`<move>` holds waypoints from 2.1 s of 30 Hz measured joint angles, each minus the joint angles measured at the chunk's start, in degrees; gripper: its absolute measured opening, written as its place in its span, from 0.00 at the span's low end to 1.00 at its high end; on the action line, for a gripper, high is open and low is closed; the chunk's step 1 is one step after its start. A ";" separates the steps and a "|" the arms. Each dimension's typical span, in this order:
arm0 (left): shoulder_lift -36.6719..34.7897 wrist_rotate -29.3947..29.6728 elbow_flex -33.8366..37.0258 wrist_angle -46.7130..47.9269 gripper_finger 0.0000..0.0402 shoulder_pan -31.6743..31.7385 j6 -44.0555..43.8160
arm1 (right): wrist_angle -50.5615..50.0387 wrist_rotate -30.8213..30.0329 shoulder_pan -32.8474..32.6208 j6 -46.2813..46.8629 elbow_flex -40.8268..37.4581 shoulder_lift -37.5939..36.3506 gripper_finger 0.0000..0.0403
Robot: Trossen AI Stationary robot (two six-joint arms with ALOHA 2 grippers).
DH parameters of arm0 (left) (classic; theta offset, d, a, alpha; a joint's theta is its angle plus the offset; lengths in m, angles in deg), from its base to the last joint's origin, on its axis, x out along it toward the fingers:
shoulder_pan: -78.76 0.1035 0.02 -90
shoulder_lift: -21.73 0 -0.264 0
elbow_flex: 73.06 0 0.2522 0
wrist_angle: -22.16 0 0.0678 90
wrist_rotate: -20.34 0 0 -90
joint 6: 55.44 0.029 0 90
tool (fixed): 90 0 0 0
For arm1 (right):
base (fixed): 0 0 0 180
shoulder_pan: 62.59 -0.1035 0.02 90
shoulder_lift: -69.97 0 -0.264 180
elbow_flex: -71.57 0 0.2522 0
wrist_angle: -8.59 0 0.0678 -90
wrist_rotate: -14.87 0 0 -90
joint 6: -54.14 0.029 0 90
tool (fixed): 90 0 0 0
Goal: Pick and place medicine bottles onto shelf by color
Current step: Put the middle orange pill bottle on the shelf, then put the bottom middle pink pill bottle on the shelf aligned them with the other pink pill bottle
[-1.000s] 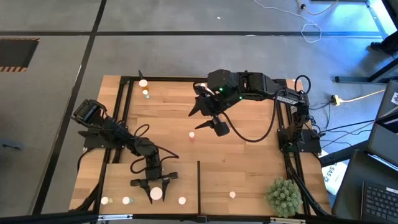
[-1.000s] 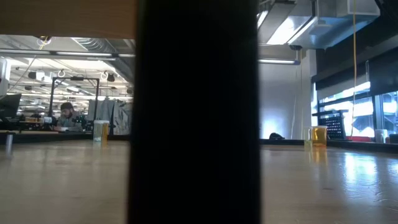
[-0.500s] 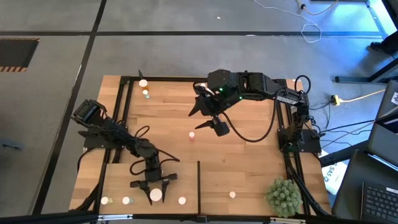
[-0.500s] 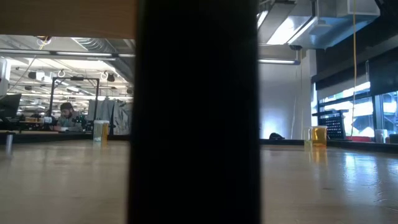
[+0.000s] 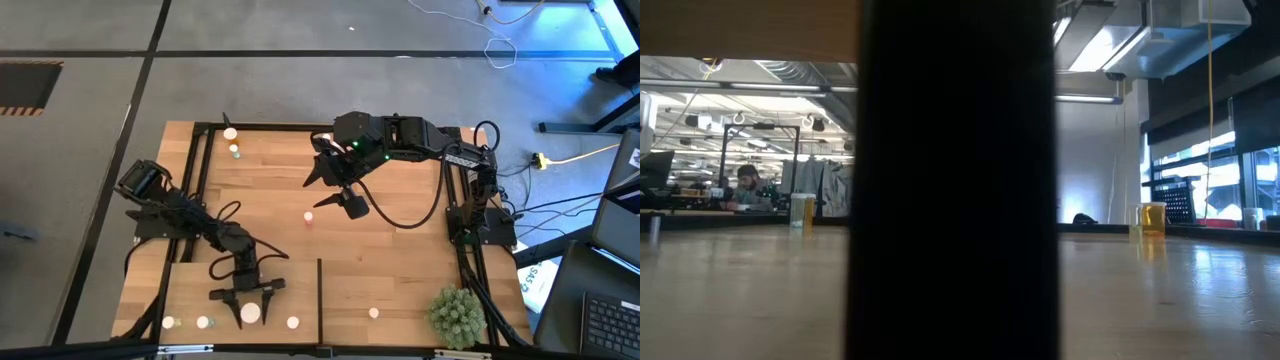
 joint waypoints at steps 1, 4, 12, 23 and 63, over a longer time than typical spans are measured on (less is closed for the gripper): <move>0.00 -0.17 0.00 -0.45 0.65 0.00 -0.01 | 0.00 0.00 0.00 0.00 0.00 0.00 0.61; 0.00 -0.52 0.00 -1.62 0.67 0.00 -1.20 | 0.00 0.02 0.00 0.00 0.00 0.00 0.61; 0.00 -0.60 -0.04 -4.69 0.68 0.02 -2.90 | 0.00 0.00 0.00 0.00 0.00 0.00 0.61; 0.00 -0.75 -0.13 -11.65 0.68 0.02 -6.48 | 0.00 0.00 0.00 0.00 0.00 0.00 0.61; -14.64 -12.51 -5.33 -9.21 0.68 25.77 -24.44 | 0.96 0.01 0.00 0.00 0.02 -0.04 0.61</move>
